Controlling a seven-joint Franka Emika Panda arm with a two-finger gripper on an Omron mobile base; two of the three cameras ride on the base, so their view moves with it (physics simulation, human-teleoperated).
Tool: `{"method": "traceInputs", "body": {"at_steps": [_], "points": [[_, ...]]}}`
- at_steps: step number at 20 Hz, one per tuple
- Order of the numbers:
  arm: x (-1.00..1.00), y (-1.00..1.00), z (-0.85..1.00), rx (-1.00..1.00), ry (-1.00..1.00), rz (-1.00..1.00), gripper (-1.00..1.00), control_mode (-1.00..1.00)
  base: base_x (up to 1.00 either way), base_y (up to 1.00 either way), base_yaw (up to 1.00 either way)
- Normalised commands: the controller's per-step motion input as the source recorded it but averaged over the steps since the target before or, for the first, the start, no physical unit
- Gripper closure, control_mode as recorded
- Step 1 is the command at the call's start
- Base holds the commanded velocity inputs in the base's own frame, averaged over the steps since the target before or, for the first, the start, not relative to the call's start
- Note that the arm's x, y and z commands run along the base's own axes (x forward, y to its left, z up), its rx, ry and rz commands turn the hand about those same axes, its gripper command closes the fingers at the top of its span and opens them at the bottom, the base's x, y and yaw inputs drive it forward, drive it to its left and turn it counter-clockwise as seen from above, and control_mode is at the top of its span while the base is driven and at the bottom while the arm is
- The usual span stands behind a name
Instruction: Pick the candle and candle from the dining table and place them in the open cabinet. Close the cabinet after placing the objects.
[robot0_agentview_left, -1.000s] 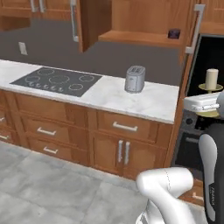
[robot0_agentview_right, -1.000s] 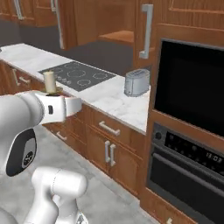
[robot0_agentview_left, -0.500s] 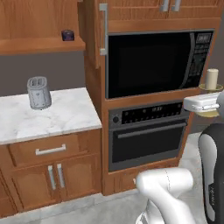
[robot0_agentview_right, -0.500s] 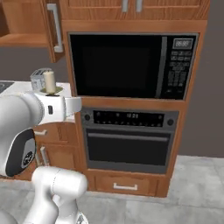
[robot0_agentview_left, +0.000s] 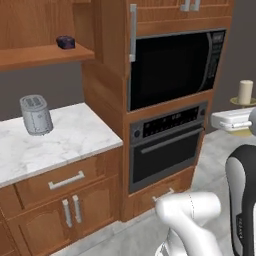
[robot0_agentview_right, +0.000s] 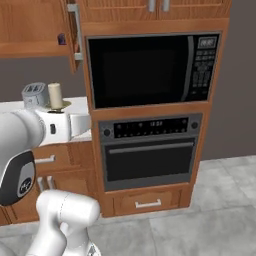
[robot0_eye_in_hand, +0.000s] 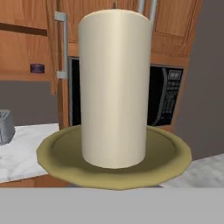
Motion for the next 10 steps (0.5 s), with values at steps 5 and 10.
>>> {"method": "traceInputs", "body": {"at_steps": [5, 10], "points": [[0.0, 0.0, 0.0, 0.0, 0.0, 0.0, 1.0, 1.0, 0.0, 1.0, -0.01], [0.0, 0.0, 0.0, 0.0, 0.0, 0.0, 1.0, 1.0, 0.02, 0.96, 0.0]]}}
